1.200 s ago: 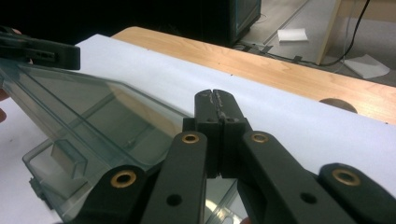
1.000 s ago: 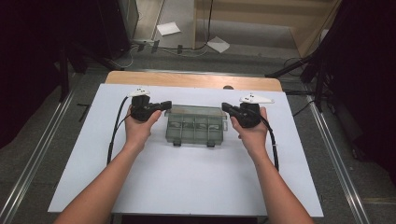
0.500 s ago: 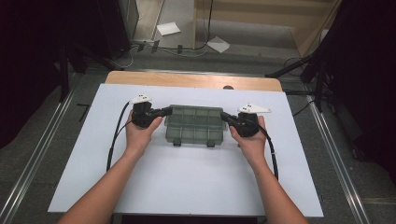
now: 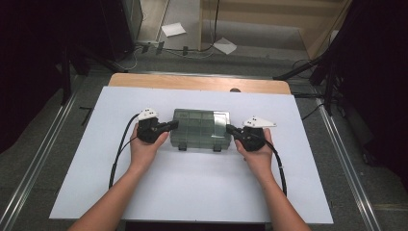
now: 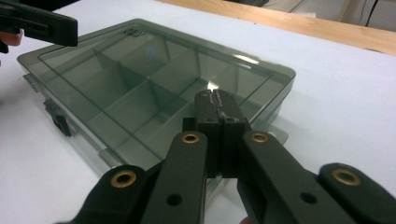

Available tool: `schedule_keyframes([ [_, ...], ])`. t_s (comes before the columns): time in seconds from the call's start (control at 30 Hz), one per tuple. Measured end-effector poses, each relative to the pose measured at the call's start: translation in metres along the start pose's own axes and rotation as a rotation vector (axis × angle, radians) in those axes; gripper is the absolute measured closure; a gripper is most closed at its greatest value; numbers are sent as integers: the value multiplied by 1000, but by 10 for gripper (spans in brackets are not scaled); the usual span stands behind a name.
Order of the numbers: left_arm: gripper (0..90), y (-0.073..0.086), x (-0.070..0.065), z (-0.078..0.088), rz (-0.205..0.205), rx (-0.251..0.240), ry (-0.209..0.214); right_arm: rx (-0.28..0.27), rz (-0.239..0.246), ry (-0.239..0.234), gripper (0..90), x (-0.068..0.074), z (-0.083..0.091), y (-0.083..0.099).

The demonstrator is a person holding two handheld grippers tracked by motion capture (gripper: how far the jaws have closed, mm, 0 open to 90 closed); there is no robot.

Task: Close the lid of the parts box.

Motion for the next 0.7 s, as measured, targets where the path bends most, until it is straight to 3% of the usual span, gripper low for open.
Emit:
schedule_keyframes([
  [0.13, 897, 9, -7, 0, -32, 24, -23, 5, 7, 2, 900, 4, 1, 6],
  [0.3, 897, 15, -10, 0, -43, 39, -31, 8, -21, 6, 900, 6, 1, 13],
  [0.4, 897, 16, -12, 0, -46, 40, -32, -1, -32, 6, 900, 8, 3, 18],
  [0.5, 898, 16, -13, 0, -33, 33, -32, -5, -7, 31, 900, 11, 6, 20],
  [0.7, 897, 17, -15, 2, -30, 39, -35, -6, -3, 36, 900, 12, 12, 24],
])
Point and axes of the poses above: each handheld gripper's, and its own axes: z roughly backward along the jaws, y roughly out of its underside, x roughly to its left, the point moved 3 cm from there along -z, roughly forward along the jaws, and after that the axes turned 9 degrees about y, right-handed, at the moved point
